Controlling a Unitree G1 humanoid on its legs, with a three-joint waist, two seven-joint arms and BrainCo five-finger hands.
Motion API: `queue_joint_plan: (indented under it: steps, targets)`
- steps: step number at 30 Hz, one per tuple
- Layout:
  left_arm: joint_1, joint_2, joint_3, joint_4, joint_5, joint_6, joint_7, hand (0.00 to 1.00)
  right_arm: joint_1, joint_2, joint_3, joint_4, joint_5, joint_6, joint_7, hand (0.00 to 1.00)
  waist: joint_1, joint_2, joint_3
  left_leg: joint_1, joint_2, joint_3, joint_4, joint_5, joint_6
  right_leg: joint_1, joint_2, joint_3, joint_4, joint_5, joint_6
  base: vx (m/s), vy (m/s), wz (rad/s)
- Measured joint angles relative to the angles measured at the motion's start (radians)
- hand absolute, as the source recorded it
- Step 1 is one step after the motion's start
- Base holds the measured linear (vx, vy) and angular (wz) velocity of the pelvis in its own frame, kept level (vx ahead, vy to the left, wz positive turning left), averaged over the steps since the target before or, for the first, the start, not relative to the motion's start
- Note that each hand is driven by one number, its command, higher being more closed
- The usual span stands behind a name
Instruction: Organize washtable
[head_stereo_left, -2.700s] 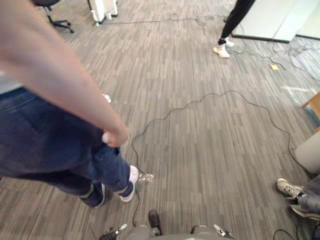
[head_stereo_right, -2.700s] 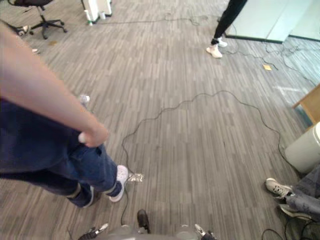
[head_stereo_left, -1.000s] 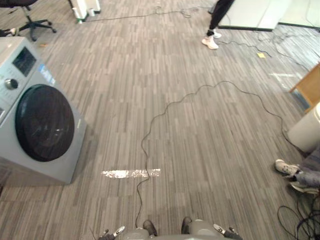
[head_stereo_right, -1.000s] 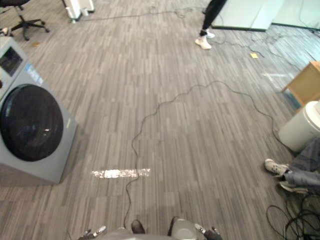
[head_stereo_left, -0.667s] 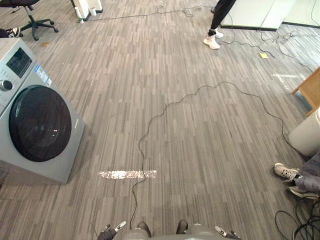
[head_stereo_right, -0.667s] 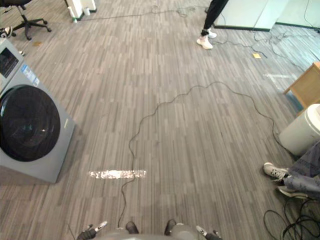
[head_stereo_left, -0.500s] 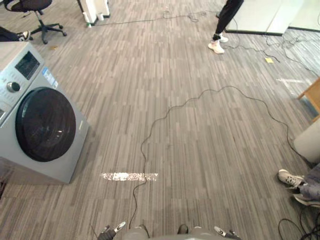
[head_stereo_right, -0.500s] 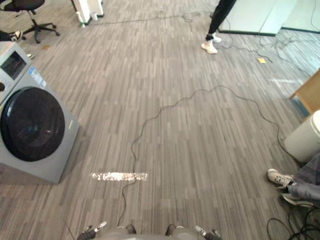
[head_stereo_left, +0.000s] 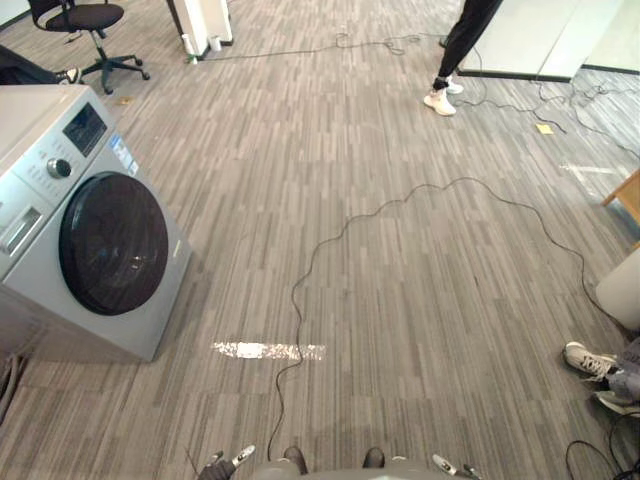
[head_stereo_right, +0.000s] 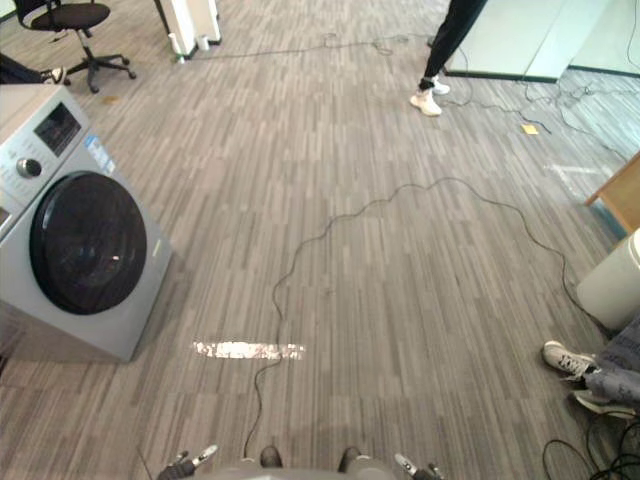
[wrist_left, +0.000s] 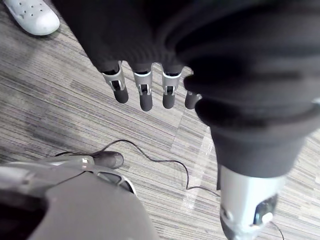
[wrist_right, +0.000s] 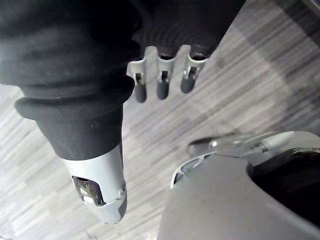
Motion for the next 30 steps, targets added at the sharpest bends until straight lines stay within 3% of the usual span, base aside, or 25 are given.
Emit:
queue_joint_plan:
  steps: [13, 17, 20, 22, 23, 27, 29, 30]
  targets:
    - [0.001, -0.005, -0.001, 0.009, -0.001, -0.003, 0.0, 0.0, 0.006, -0.005, 0.001, 0.003, 0.007, -0.014, 0.0, 0.0, 0.004, 0.011, -0.012, 0.001, -0.012, -0.034, -0.019, 0.011, 0.002, 0.01, 0.008, -0.004, -0.027, 0.006, -0.001, 0.01, 0.002, 0.01]
    - [-0.001, -0.006, 0.004, 0.006, -0.002, -0.006, 0.0, 0.0, 0.004, -0.007, 0.006, 0.002, 0.007, -0.014, 0.0, 0.0, 0.006, 0.006, -0.003, -0.014, -0.005, -0.038, 0.005, 0.009, -0.005, -0.005, 0.001, -0.009, 0.016, -0.019, -0.007, -0.02, -0.025, 0.08]
    - [-0.007, -0.001, 0.015, -0.022, -0.025, -0.009, 0.0, 0.0, 0.002, -0.006, 0.007, 0.001, 0.01, -0.015, 0.002, 0.0, 0.022, -0.009, 0.04, -0.163, 0.071, -0.039, 0.364, -0.135, -0.041, -0.044, -0.005, 0.046, 0.136, -0.112, -0.024, -0.06, -0.064, 0.04]
    - [-0.013, -0.004, 0.016, -0.035, -0.054, -0.01, 0.001, 0.0, 0.005, -0.004, 0.015, 0.001, 0.016, -0.014, 0.002, 0.0, 0.031, -0.021, 0.074, -0.279, 0.116, -0.062, 0.61, -0.153, -0.047, -0.03, -0.007, 0.047, 0.15, -0.124, -0.029, -0.06, -0.055, 0.1]
    - [-0.019, -0.012, 0.016, -0.034, -0.075, -0.008, 0.004, 0.0, 0.01, -0.012, 0.018, 0.001, 0.017, -0.011, 0.001, 0.0, 0.038, -0.005, 0.083, -0.322, 0.133, -0.069, 0.646, -0.155, -0.049, -0.018, -0.005, 0.043, 0.149, -0.126, -0.027, -0.03, -0.012, 0.07]
    - [-0.011, -0.033, 0.015, -0.035, -0.107, -0.01, 0.006, 0.0, 0.028, -0.029, 0.026, 0.0, 0.016, -0.009, 0.001, 0.0, 0.056, 0.026, 0.09, -0.363, 0.12, -0.076, 0.423, -0.143, -0.067, -0.014, -0.01, 0.079, 0.145, -0.14, -0.004, 0.08, 0.18, -0.31]
    - [0.01, -0.044, 0.044, -0.027, -0.12, -0.012, 0.005, 0.0, 0.028, -0.045, 0.048, 0.0, -0.004, -0.009, 0.001, 0.0, 0.069, 0.046, 0.074, -0.361, 0.104, -0.085, 0.356, -0.093, -0.076, -0.014, 0.016, 0.147, 0.131, -0.144, 0.018, 0.22, 0.178, -0.71]
    - [0.01, -0.042, 0.052, -0.031, -0.12, -0.016, 0.002, 0.0, 0.03, -0.043, 0.049, 0.0, -0.01, -0.009, 0.001, 0.0, 0.071, 0.029, 0.071, -0.365, 0.094, -0.082, 0.359, -0.095, -0.074, -0.025, 0.008, 0.165, 0.163, -0.164, 0.03, 0.28, 0.123, -0.4]
